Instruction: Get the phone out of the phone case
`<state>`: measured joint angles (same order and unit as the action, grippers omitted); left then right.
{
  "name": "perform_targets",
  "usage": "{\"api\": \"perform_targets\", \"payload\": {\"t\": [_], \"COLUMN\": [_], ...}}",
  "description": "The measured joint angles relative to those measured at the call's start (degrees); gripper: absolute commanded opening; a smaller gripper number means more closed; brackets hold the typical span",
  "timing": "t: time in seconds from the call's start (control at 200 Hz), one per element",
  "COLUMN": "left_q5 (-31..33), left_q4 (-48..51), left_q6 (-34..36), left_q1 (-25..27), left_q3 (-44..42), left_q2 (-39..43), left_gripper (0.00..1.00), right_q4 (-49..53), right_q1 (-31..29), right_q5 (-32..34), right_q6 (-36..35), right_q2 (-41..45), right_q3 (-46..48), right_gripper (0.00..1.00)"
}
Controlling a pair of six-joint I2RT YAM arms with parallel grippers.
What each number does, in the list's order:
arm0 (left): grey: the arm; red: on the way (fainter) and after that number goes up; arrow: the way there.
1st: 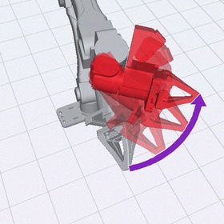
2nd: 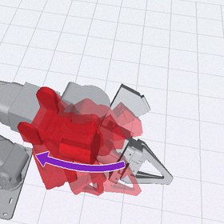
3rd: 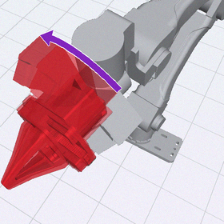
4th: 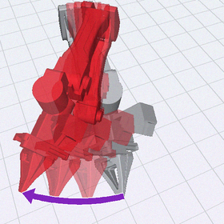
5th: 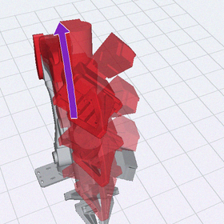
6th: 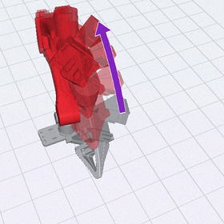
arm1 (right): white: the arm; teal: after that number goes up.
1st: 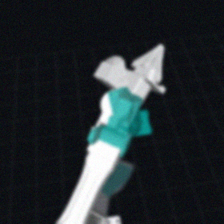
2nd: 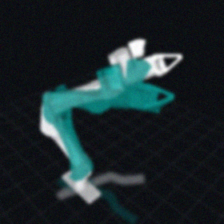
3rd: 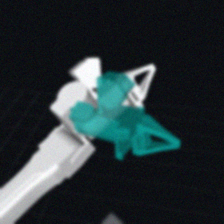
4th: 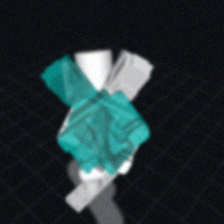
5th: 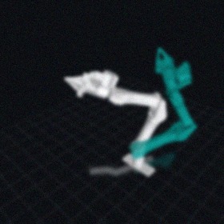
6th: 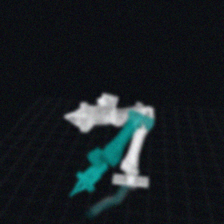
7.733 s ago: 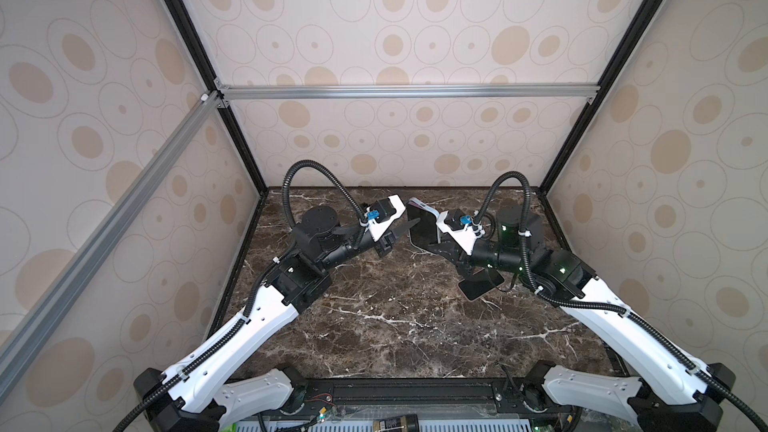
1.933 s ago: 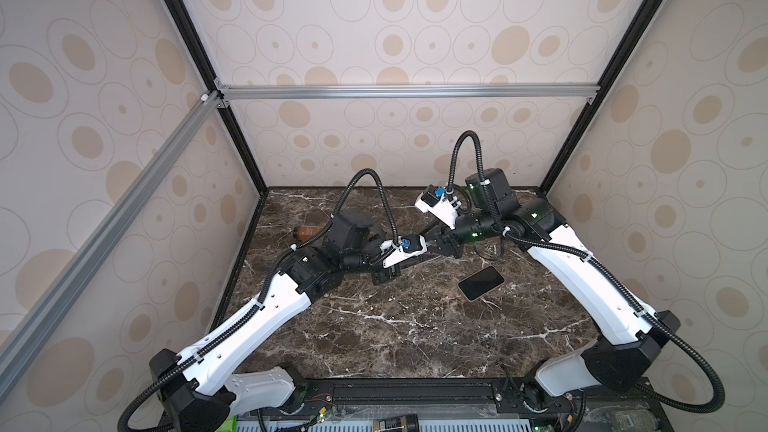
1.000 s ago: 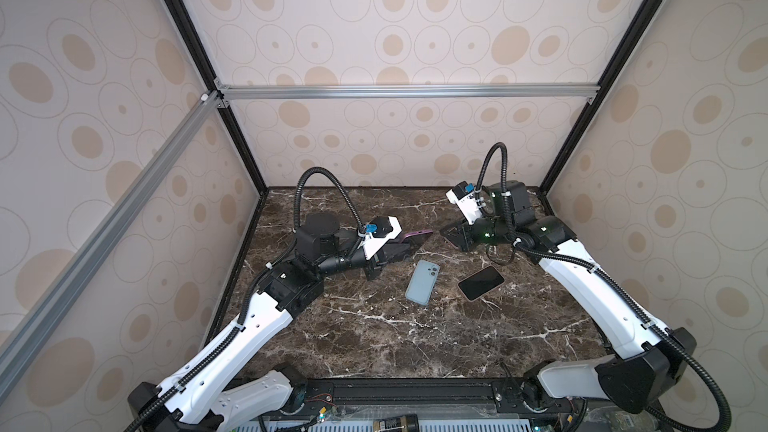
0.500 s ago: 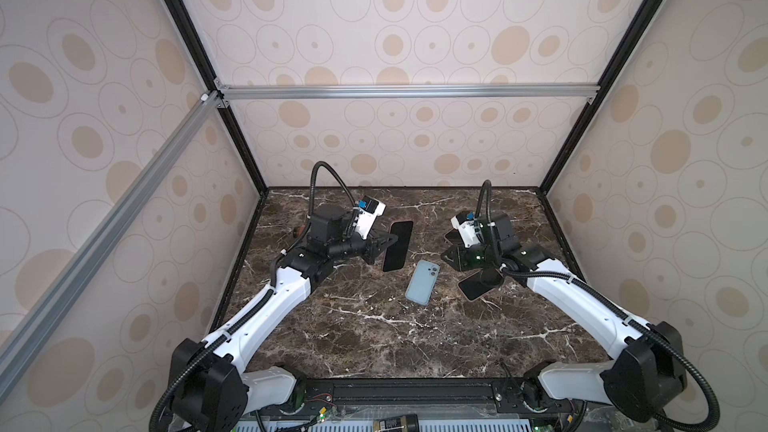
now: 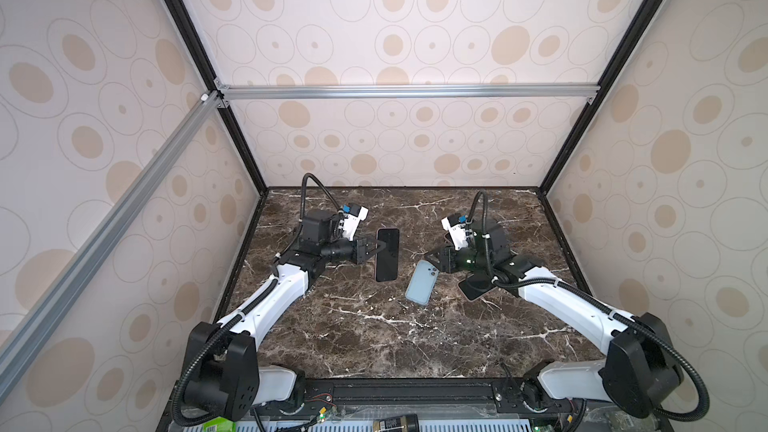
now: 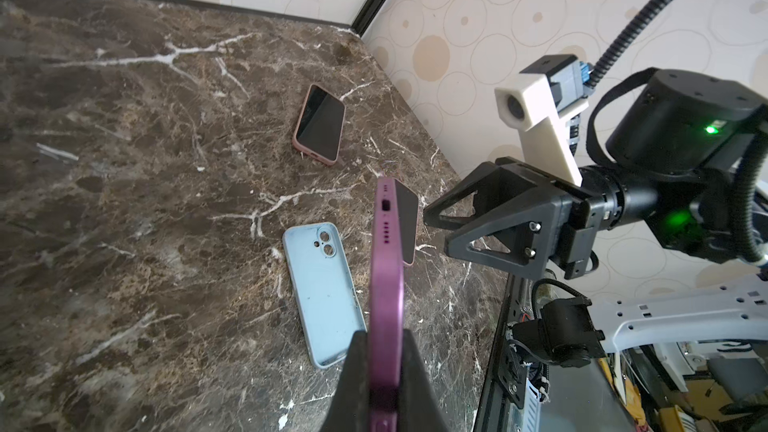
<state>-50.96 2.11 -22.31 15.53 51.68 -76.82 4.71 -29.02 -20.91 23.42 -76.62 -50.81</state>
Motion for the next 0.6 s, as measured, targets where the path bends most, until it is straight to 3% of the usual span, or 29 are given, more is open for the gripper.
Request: {"api": "perform_targets", "payload": {"t": [0.285, 0.6], "left_q5": [7.89, 20.0], "left_q4": [9.33, 16.68], "left_q6": [1.33, 0.59], "left_q1": [-0.04, -0.07], "left_q3": [0.02, 0.24], "left_q2": [-1.64, -1.29], "left_gripper": [0.0, 0.0], "right_q4": [7.56, 10.84], "right_q1": [-4.11, -7.78], "right_q5": [17.99, 21.92], "right_q6": [7.96, 11.93], "right_q2": [-5.46, -14.53], "right_q3": [0.02, -2.89], "right_gripper": [0.43, 0.38]}}
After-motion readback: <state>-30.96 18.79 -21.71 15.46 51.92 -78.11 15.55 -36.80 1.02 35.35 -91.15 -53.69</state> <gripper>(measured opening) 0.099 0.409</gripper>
